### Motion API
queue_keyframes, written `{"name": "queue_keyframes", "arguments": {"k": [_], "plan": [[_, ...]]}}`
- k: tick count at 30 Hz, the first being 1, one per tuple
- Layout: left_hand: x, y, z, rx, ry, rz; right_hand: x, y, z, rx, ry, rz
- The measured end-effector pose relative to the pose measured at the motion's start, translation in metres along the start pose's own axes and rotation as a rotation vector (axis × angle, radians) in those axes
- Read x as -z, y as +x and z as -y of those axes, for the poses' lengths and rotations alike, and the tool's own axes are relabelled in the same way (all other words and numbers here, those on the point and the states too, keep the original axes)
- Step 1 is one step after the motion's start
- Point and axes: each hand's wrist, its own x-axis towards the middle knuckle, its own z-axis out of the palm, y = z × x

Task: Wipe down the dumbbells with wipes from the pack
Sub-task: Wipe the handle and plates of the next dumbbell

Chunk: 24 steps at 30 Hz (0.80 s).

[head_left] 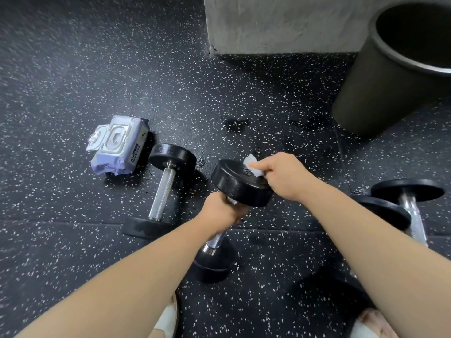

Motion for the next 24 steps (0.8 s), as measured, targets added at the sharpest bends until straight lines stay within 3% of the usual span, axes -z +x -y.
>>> {"name": "queue_keyframes", "arguments": {"k": [5,9,13,16,24], "plan": [[-0.001,0.001,0.002,0.002,0.012,-0.017,-0.001,-0.044,0.007,-0.028,-0.038,-0.091],[-0.002,-0.003,-0.002,-0.017,0.011,-0.057,-0.001,-0.058,0.034,0.199,-0.145,-0.109],[-0.001,-0.009,-0.005,-0.062,0.004,-0.036,-0.003,-0.035,0.054,0.367,0.034,0.026],[0.000,-0.009,-0.005,-0.043,0.022,-0.027,-0.002,-0.009,0.058,0.323,0.101,0.090],[0.000,-0.002,-0.007,0.035,0.048,-0.032,0.005,0.016,0.026,-0.016,0.025,0.091]]}}
